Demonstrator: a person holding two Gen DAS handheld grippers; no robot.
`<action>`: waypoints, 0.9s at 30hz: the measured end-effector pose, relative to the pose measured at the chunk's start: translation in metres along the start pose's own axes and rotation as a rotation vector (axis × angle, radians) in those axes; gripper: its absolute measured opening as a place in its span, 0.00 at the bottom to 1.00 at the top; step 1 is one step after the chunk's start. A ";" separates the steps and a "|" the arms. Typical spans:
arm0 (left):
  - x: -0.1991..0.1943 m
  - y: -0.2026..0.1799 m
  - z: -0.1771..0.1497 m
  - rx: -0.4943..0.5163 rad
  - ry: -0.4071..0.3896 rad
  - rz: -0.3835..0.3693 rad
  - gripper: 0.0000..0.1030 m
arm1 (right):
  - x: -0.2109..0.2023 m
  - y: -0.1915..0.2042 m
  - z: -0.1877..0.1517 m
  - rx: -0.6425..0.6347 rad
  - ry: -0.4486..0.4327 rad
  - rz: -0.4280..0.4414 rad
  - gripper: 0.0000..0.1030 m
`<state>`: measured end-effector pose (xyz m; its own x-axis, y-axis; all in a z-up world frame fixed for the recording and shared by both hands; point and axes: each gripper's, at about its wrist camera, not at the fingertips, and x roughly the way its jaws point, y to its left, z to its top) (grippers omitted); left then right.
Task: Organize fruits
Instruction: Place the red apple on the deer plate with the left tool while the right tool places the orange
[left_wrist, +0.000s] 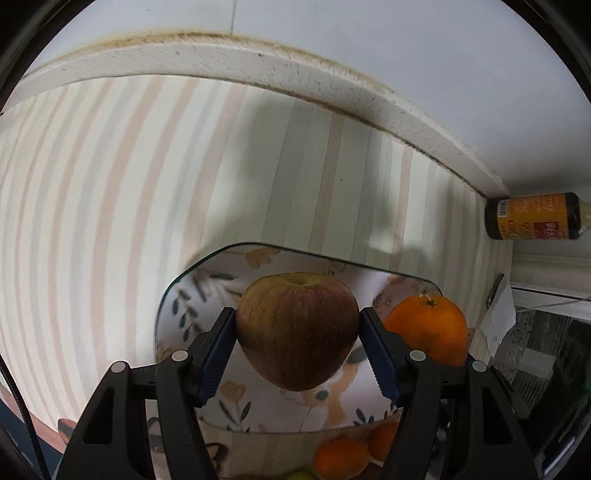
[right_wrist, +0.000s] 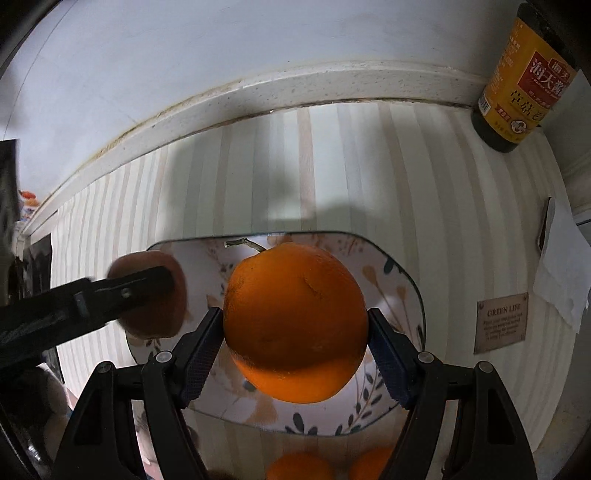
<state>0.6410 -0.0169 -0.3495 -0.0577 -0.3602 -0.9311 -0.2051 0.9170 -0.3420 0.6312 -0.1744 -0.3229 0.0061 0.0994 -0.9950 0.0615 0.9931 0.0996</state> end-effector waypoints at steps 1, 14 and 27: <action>0.002 0.001 0.001 0.002 0.007 0.000 0.63 | 0.001 0.000 0.001 0.006 0.002 0.003 0.77; 0.027 -0.009 -0.001 0.010 0.073 0.027 0.63 | 0.025 -0.009 0.006 0.056 0.067 0.048 0.78; -0.009 -0.013 -0.016 0.092 -0.028 0.140 0.83 | -0.008 -0.004 -0.002 -0.011 0.037 -0.045 0.93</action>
<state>0.6288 -0.0284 -0.3344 -0.0518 -0.2242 -0.9732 -0.1065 0.9702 -0.2178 0.6292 -0.1790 -0.3157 -0.0334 0.0565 -0.9978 0.0499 0.9972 0.0548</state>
